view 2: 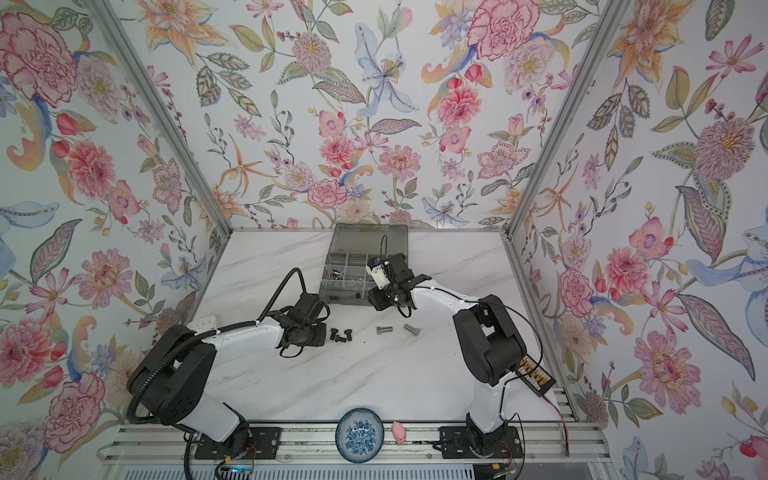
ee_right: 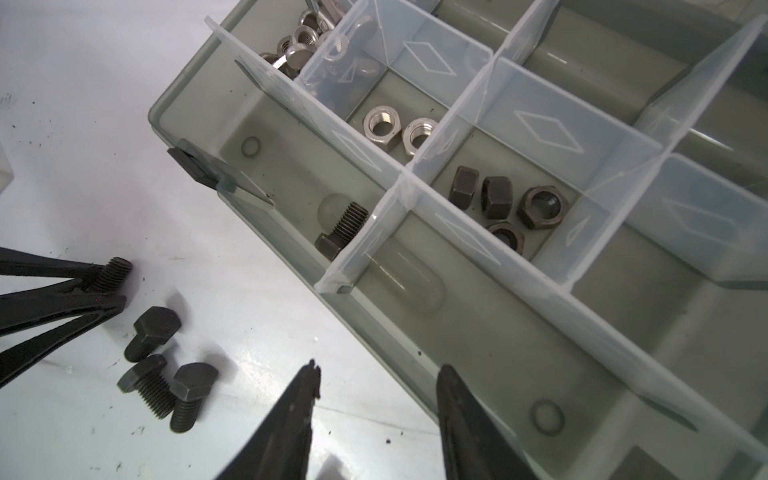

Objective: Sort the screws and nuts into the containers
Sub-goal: 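Lift the black bolt with the left gripper and carry it over the box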

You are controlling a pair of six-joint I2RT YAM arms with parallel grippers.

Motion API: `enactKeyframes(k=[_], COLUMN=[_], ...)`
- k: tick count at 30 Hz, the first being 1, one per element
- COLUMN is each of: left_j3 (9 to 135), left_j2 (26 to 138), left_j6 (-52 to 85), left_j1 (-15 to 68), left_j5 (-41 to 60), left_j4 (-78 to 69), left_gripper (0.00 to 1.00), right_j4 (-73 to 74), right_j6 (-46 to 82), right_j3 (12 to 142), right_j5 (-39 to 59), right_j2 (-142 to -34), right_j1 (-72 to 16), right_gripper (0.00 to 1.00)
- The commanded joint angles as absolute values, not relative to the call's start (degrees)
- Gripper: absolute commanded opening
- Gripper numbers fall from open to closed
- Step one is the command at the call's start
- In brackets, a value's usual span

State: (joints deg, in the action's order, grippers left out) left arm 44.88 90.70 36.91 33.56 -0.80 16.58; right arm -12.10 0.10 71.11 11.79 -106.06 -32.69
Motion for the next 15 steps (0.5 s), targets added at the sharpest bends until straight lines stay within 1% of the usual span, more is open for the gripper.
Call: enactKeyframes(k=[1,8,12,15], left_j3=[43.83,46.85,50.14,52.63], left_j2=[90.04,83.0,79.11,78.96], left_j6=[36.65,34.48,32.31,31.45], left_j1=[33.93,32.48,28.84,25.74], left_j5=[-1.08,1.44,5.22,8.77], left_j4=[18.39,17.36,15.12,12.04], left_gripper=[0.0,0.0,0.0,0.0], right_j4=[-11.74,-11.75,-11.78,-11.73], right_j6=[1.01,1.01,1.13,1.32], right_j3=[70.06,69.34,68.67,68.31], right_j5=[12.09,11.83,11.69,11.47], right_j2=[-104.25,-102.68,-101.45,-100.76], right_j1=[-32.27,-32.23,-32.1,-31.99], right_gripper=[0.5,0.5,0.5,0.5])
